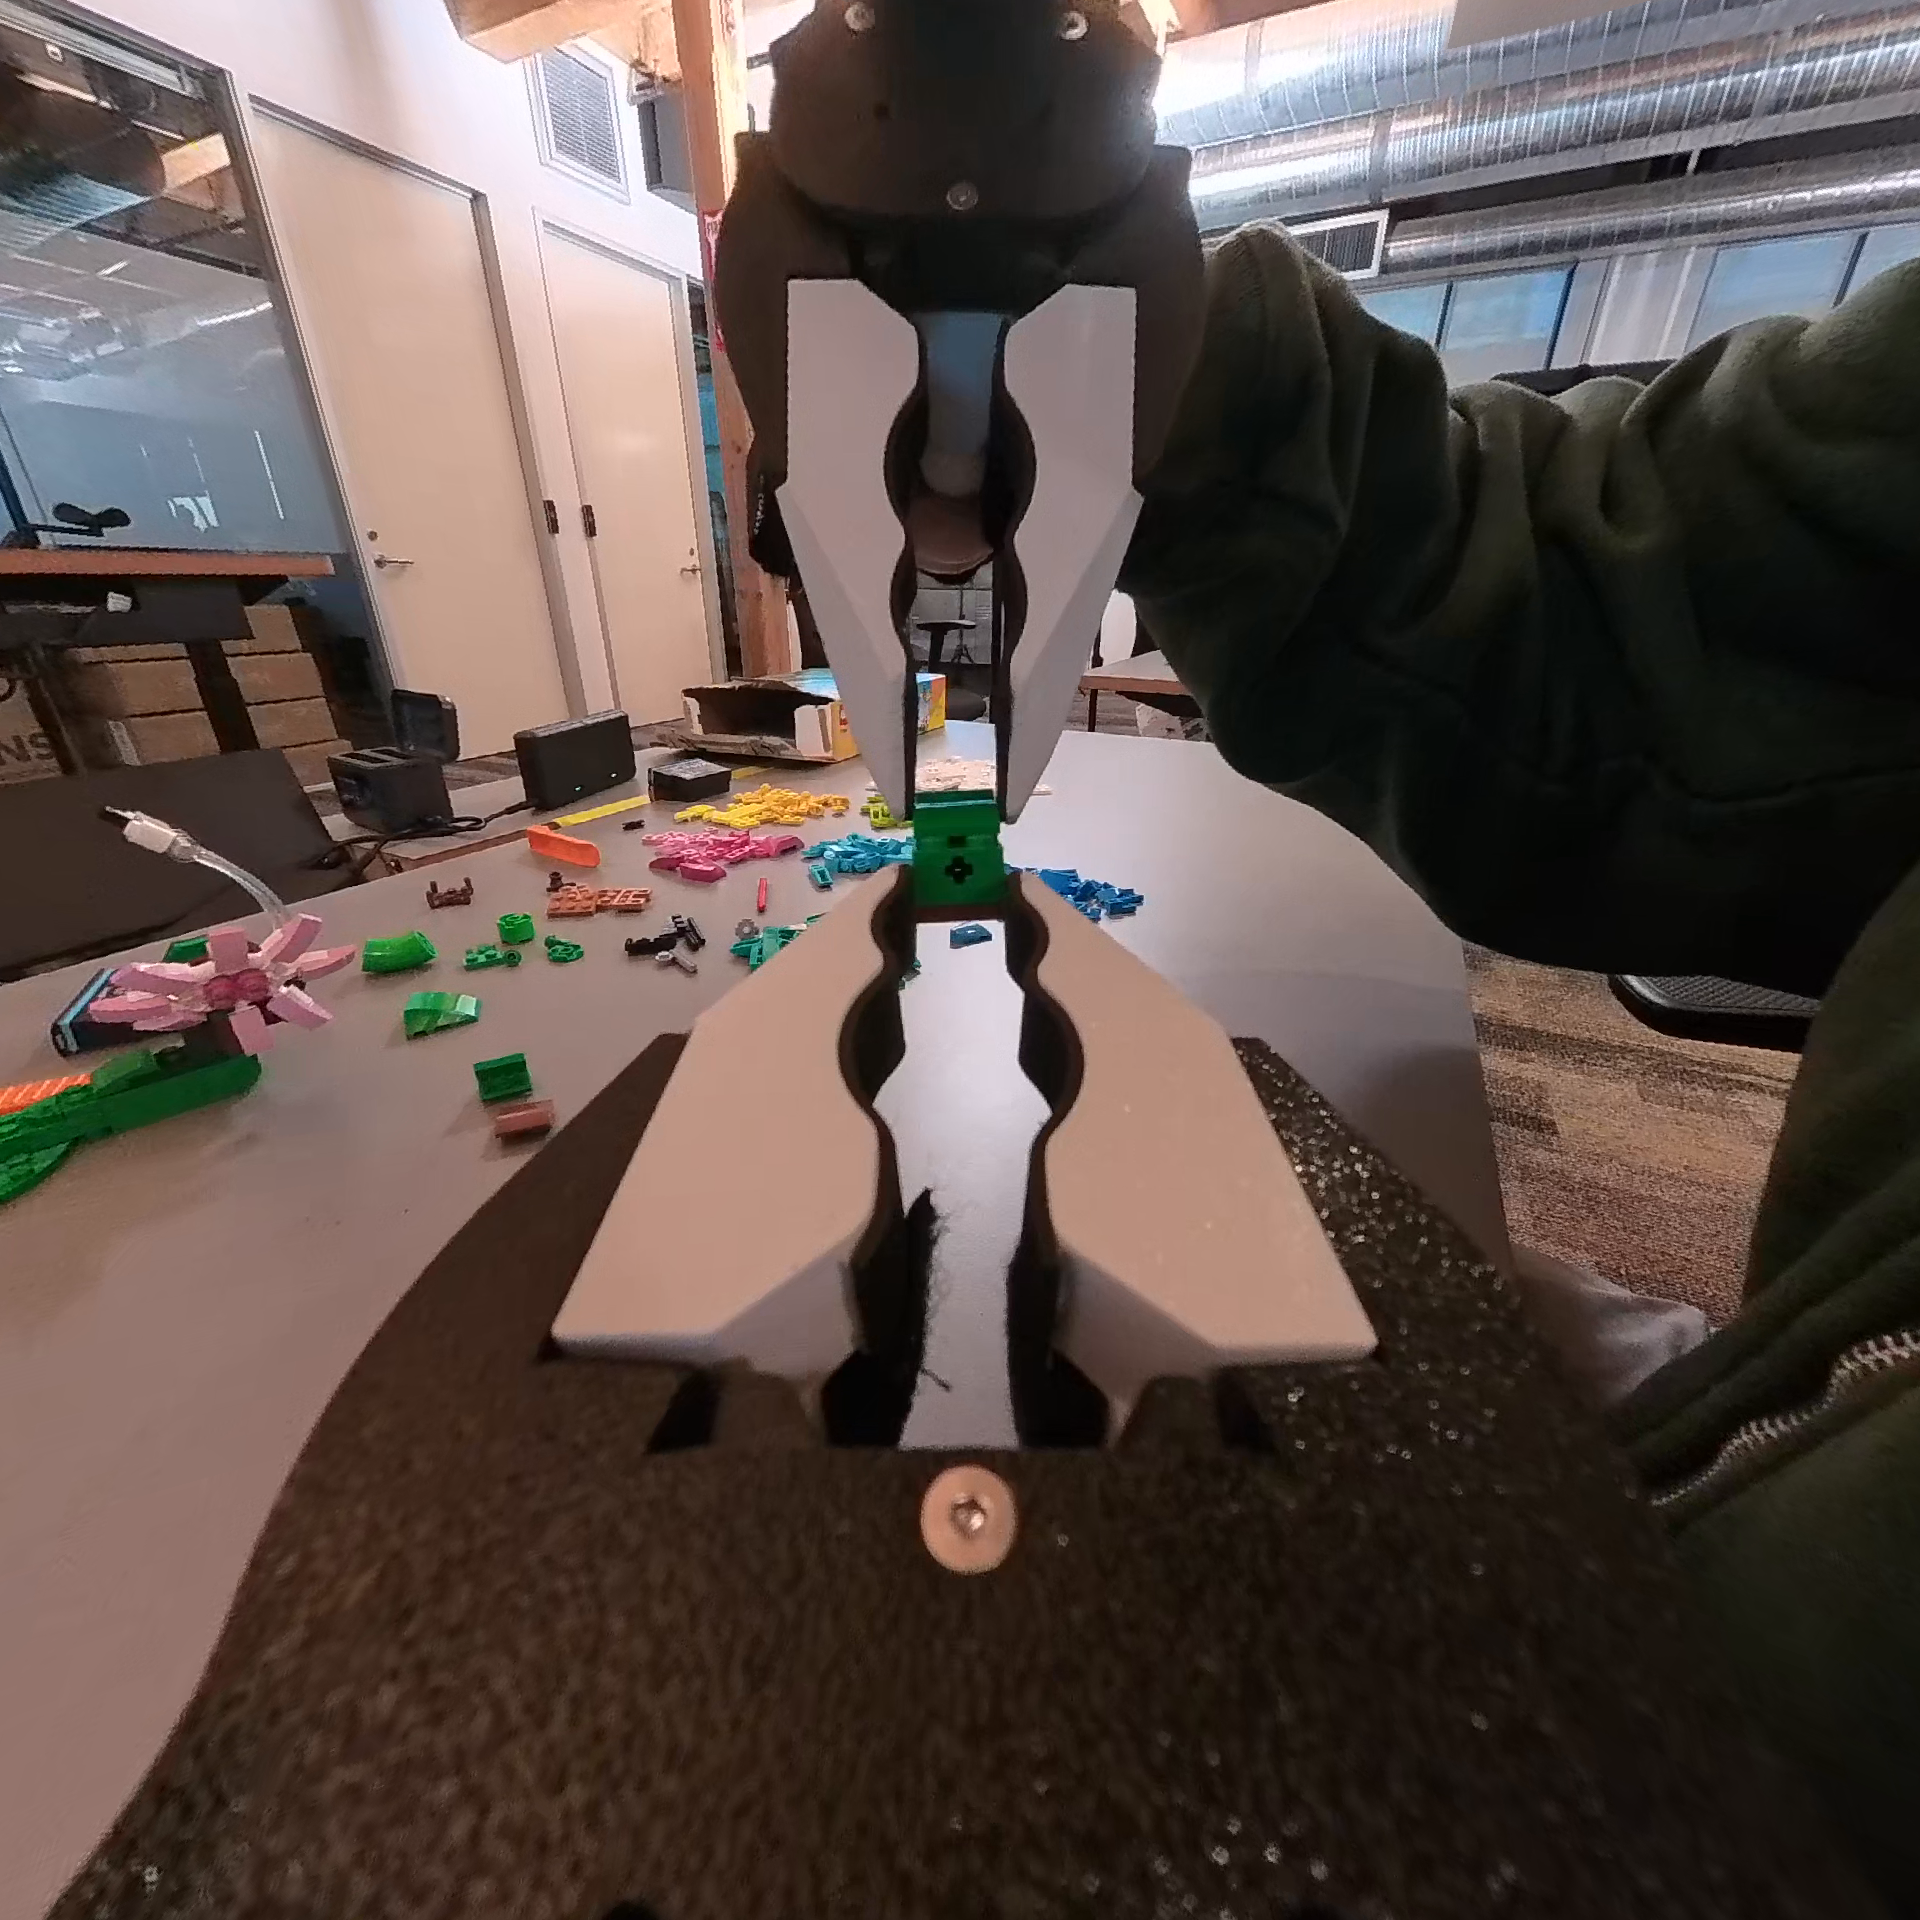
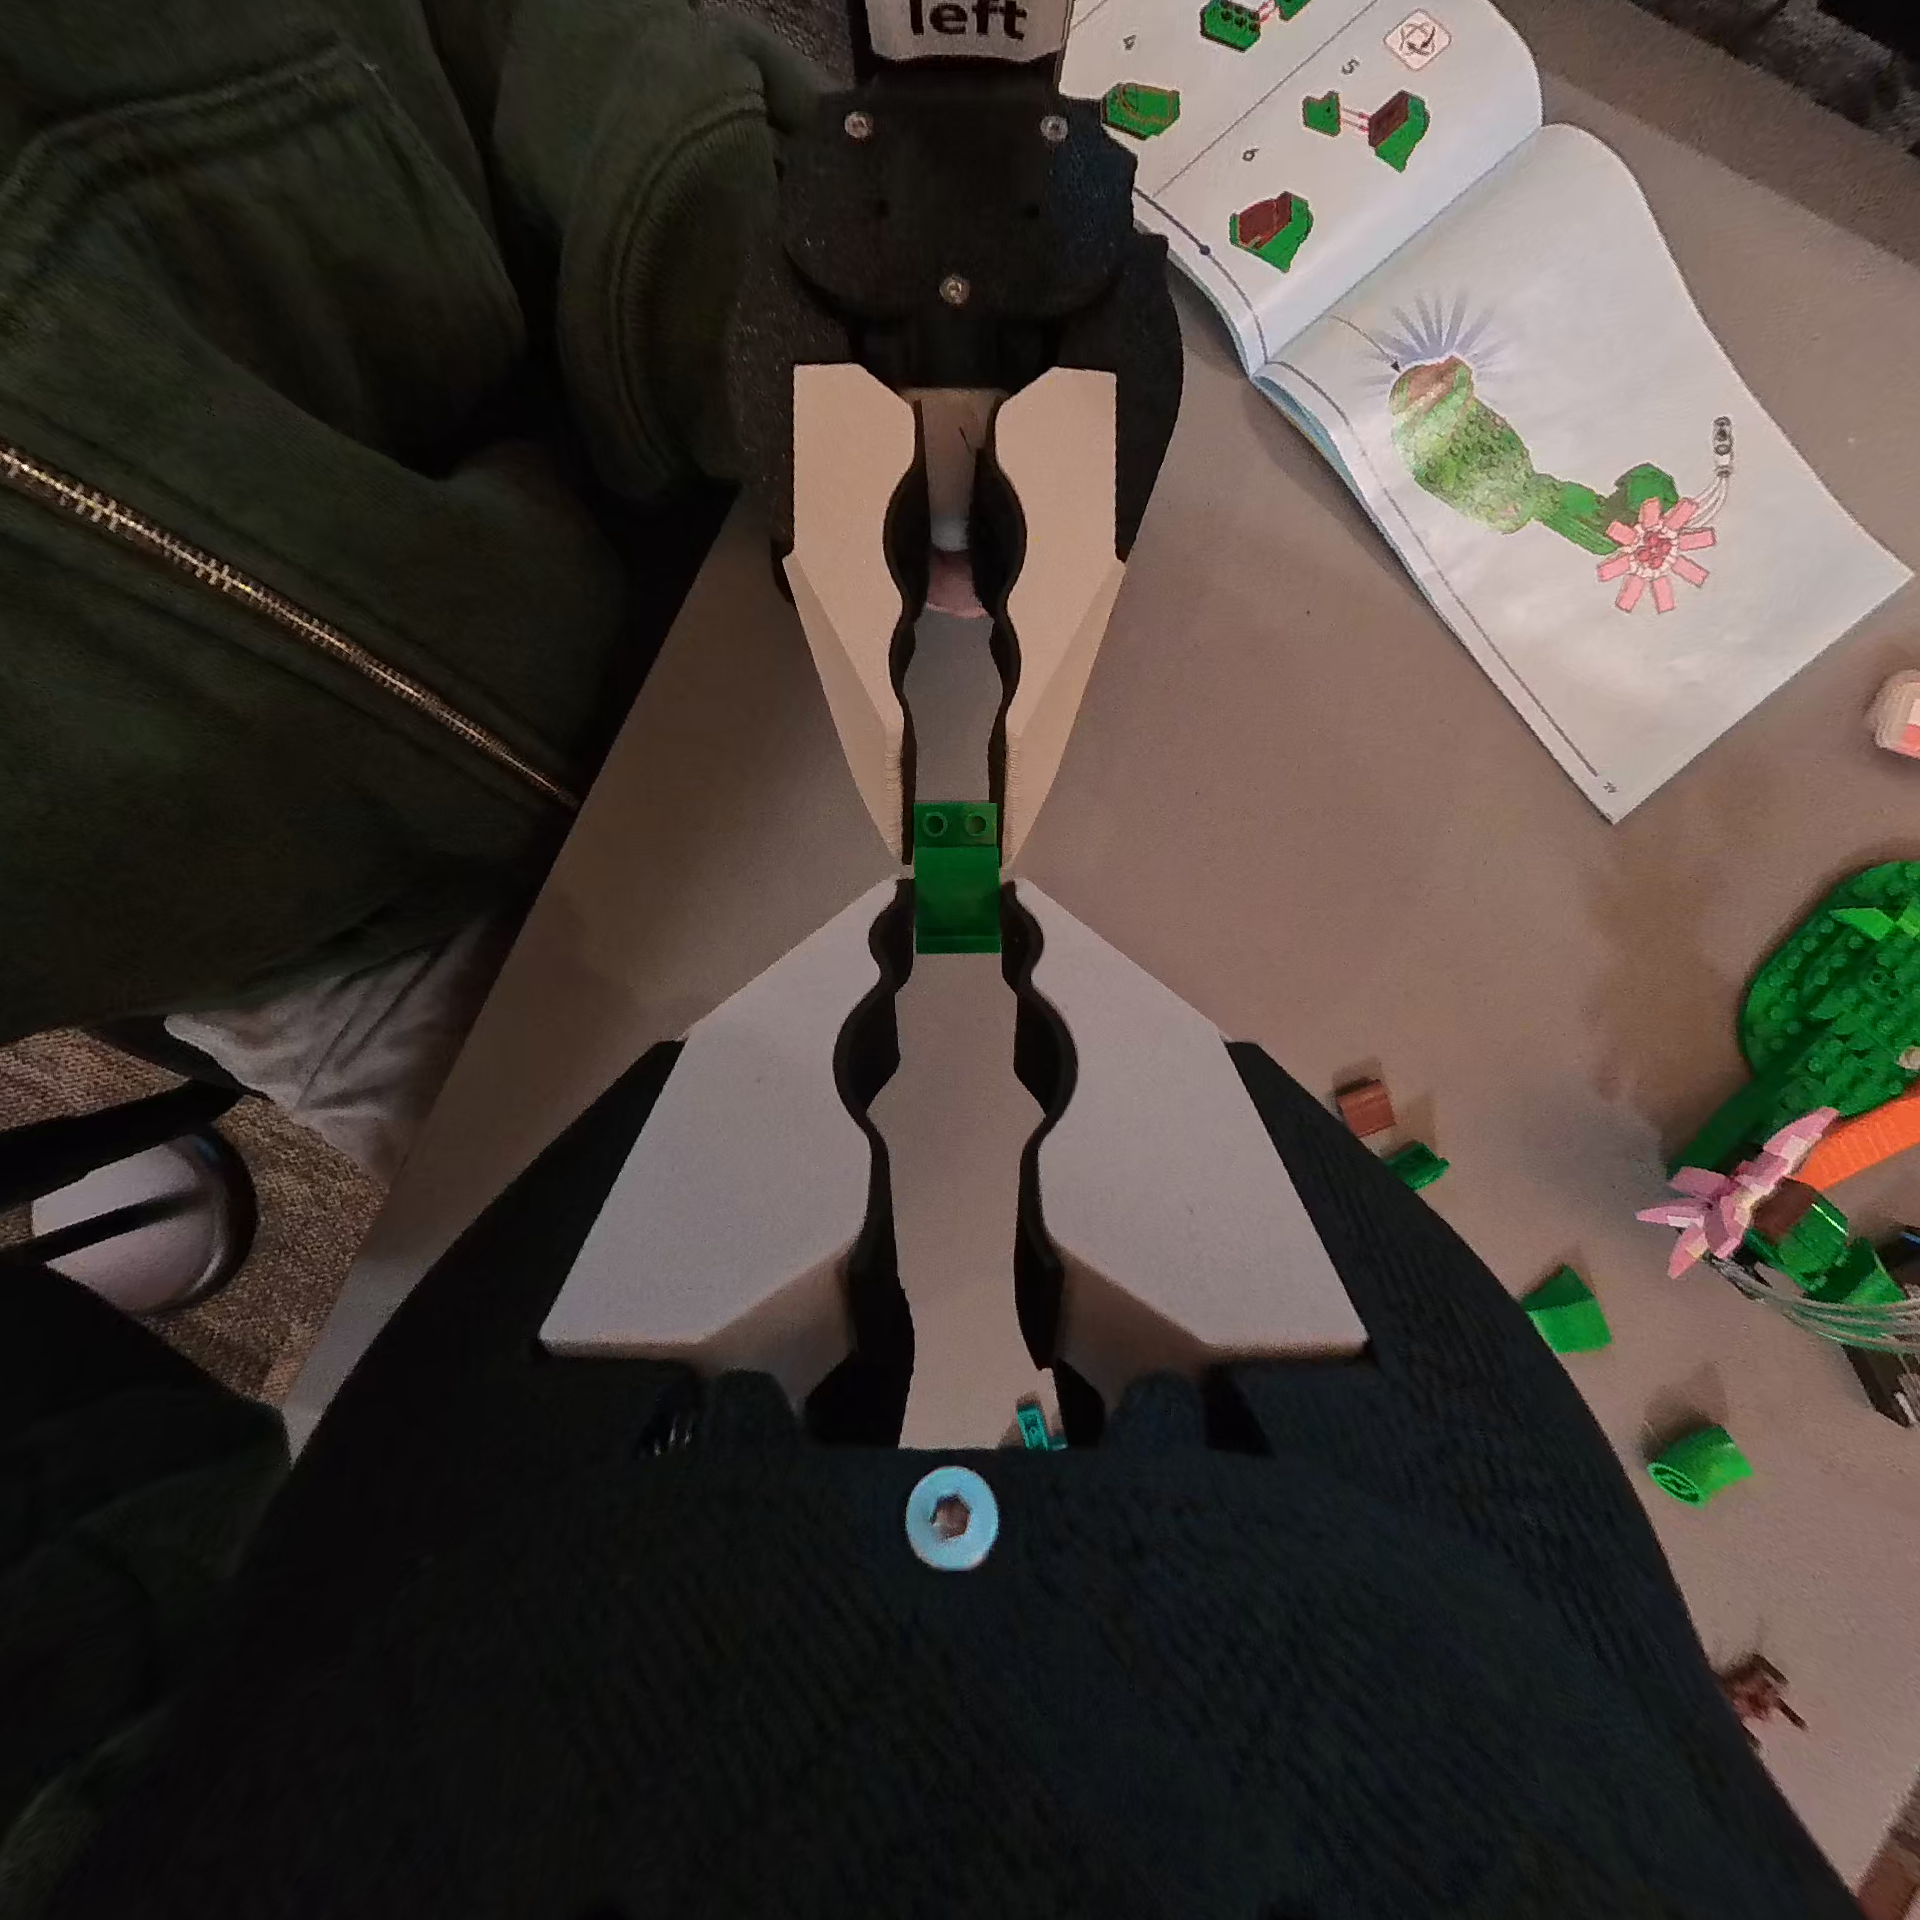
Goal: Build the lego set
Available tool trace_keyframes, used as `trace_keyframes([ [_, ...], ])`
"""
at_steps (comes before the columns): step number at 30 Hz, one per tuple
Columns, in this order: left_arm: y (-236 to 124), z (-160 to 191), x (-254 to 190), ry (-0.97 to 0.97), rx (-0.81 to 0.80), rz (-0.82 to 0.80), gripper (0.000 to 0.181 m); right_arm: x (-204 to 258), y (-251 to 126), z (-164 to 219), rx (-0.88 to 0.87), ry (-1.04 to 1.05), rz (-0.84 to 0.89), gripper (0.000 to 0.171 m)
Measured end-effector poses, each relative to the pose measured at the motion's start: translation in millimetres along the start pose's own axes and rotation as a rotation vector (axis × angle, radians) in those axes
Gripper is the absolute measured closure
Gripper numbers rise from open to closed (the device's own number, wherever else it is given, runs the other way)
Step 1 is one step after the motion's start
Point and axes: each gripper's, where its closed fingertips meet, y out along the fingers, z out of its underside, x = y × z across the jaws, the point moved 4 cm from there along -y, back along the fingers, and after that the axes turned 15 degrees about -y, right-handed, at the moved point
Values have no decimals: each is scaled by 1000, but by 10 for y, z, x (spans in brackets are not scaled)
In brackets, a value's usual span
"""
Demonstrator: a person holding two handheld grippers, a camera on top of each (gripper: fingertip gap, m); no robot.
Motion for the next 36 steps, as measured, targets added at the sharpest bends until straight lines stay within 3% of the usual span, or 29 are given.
trace_keyframes([
  [4, -2, -6, 4, -2, -5, -1, 167, 28, -31, 21, 8, -18, 25, 143],
  [6, -5, -10, 13, -5, -9, -7, 167, 48, -75, -12, -31, -47, 105, 127],
  [8, -15, -26, 44, -20, -22, -25, 167, 61, -96, -54, -64, -128, 281, 117],
  [11, -47, -68, 107, -63, -60, -48, 167, 35, -61, -39, 35, -330, 696, 106],
  [13, -69, -92, 140, -82, -83, -66, 168, 83, 29, -20, 138, -447, 882, 107],
  [18, -67, -89, 148, -80, -81, -80, 167, 95, 268, 7, 309, -536, 1089, 107],
  [25, -68, -89, 142, -83, -81, -75, 167, 6, 364, 21, 440, -633, 1225, 132],
  [29, -63, -82, 139, -81, -73, -75, 167, 3, 354, 19, 427, -629, 1253, 149],
  [36, -65, -85, 136, -83, -78, -73, 167, -1, 349, 12, 410, -605, 1251, 151],
])
